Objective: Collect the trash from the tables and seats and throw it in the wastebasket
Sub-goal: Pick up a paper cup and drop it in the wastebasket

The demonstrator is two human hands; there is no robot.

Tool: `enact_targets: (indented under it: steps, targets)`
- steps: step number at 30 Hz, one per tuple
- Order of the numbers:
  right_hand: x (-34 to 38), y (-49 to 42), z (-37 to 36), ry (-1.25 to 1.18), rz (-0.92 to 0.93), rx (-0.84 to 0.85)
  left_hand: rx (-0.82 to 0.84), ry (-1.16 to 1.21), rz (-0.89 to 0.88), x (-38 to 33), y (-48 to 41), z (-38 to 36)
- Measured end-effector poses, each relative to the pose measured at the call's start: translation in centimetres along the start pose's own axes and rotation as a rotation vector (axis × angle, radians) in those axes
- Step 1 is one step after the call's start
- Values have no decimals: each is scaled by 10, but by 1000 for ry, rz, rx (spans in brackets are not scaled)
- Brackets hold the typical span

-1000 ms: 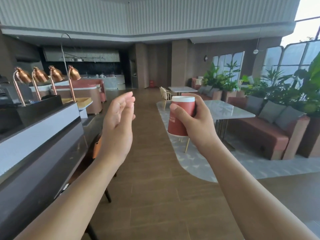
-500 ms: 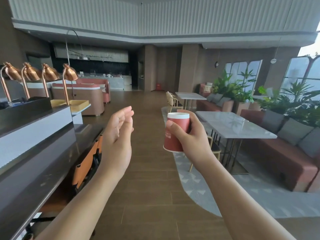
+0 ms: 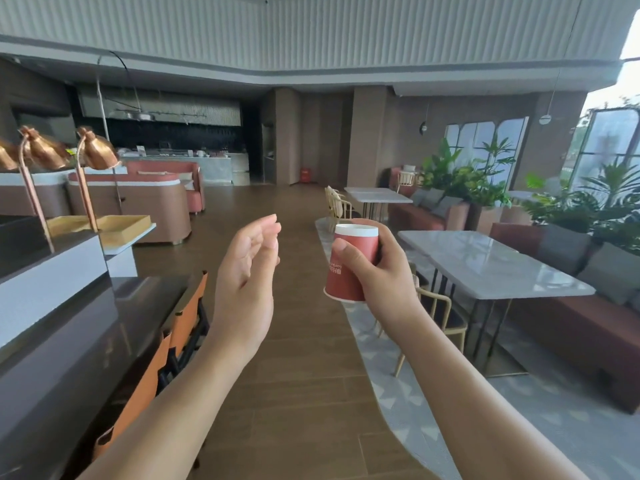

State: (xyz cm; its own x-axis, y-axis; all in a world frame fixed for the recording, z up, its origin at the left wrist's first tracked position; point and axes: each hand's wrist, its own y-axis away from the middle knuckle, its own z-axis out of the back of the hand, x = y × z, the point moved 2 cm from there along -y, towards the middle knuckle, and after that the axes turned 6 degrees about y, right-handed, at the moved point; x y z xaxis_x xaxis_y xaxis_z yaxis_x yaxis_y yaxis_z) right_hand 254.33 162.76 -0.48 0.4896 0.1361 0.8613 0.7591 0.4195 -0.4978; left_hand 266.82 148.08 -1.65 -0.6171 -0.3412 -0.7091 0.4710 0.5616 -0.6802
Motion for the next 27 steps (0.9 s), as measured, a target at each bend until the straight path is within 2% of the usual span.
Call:
enact_targets:
  steps: [6, 15, 27]
  targets:
    - [-59, -109, -48, 4, -5, -10, 8, -12, 18, 89, -102, 14]
    - [-201, -299, -96, -64, -23, 27, -22, -4, -4, 258, -245, 5]
    - [-339, -563, -151, -116, -36, 156, -127, -89, 46, 463, -446, -15]
